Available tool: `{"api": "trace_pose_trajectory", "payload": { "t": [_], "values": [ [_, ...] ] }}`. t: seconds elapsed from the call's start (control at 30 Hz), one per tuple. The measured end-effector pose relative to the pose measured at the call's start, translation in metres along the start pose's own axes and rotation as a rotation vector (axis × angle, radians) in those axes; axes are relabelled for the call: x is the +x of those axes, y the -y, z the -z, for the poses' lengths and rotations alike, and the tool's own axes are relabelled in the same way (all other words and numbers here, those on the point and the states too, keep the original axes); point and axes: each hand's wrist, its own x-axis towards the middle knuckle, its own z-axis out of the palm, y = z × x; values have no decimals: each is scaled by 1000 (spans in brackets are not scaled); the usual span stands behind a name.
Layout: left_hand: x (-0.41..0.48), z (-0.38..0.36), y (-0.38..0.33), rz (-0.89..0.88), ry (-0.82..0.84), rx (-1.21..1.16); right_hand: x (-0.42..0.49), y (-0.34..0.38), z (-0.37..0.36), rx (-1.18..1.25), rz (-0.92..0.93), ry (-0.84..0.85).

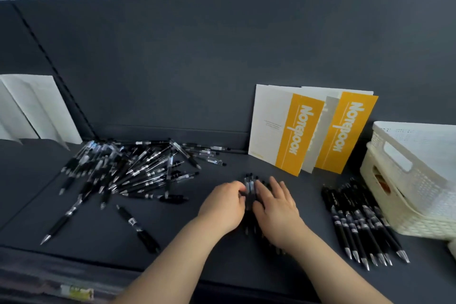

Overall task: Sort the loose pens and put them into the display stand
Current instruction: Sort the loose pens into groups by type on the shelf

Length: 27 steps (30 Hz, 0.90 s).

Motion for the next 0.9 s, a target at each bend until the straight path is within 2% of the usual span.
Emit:
{"api": "trace_pose_trajectory", "payload": {
  "t": [0.1,0.2,0.37,0.53,0.7,0.9],
  "values": [
    [-2,25,31,-8,-53,50,1,13,1,13,40,-87],
    [-4,59,75,83,-93,163,5,40,-3,30,148,-125],
    [-1,103,139,208,-76,219,22,98,-34,7,331,-37],
    [13,123,173,151,9,245,39,151,-62,-111,409,159],
    [34,126,181,79,87,388,60,167,-77,-186,180,35],
    [58,122,177,68,127,427,74,184,-78,106,-22,-68]
  ]
}}
